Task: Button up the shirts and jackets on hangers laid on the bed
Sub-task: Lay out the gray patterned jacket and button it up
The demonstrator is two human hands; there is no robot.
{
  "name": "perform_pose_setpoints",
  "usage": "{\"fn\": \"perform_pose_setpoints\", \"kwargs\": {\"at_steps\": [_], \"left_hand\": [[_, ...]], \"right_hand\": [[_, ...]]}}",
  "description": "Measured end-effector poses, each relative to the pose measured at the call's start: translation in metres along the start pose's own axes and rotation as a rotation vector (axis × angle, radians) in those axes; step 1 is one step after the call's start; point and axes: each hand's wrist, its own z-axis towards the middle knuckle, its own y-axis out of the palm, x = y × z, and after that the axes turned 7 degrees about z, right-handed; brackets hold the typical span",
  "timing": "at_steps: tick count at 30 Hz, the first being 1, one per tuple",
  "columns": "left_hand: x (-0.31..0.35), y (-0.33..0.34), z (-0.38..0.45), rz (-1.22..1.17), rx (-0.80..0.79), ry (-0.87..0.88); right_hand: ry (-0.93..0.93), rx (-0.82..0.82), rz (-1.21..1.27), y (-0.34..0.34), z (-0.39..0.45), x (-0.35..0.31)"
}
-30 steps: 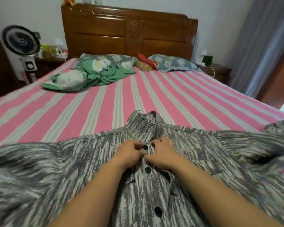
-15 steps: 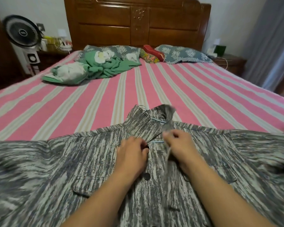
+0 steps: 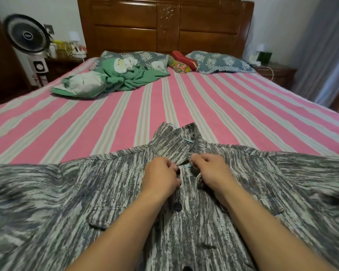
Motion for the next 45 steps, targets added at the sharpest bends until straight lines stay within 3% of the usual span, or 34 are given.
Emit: {"fn": "perform_pose_setpoints", "kwargs": {"at_steps": [3, 6, 12, 16, 21, 26, 30, 33, 38, 45], "left_hand": [[0.003, 0.000, -0.005, -0.327, -0.045, -0.079], [0.006, -0.001, -0.013, -0.428, -0.069, -0.111], [0.004, 0.003, -0.016, -0.415, -0.029, -0.119], [0.003, 0.004, -0.015, -0.427, 0.016, -0.122], [0.002, 0.005, -0.013, -0.410, 0.067, -0.095], [0.002, 0.004, -0.016, -0.339, 0.081, -0.117], [0.005, -0.004, -0.015, -0.531, -0.041, -0.279], [0.004, -0.010, -0.010, -0.697, -0.163, -0.405], [0.004, -0.007, -0.015, -0.700, -0.147, -0.373], [0.008, -0.009, -0.018, -0.739, -0.237, -0.402]], "right_hand": [[0.020, -0.035, -0.061, 0.000, -0.001, -0.006], [0.061, -0.098, -0.069, 0.001, -0.001, -0.007], [0.118, -0.107, 0.056, -0.003, 0.001, -0.017], [0.155, -0.155, -0.075, 0.002, -0.003, -0.016], [0.258, -0.233, 0.139, -0.006, -0.002, -0.019], [0.274, -0.254, 0.175, -0.012, -0.007, -0.020], [0.272, -0.245, 0.110, -0.006, -0.010, -0.022], [0.374, -0.303, 0.288, -0.001, -0.009, -0.017], [0.461, -0.420, 0.720, -0.002, -0.006, -0.017], [0.470, -0.424, 0.728, 0.012, -0.008, -0.016]]}}
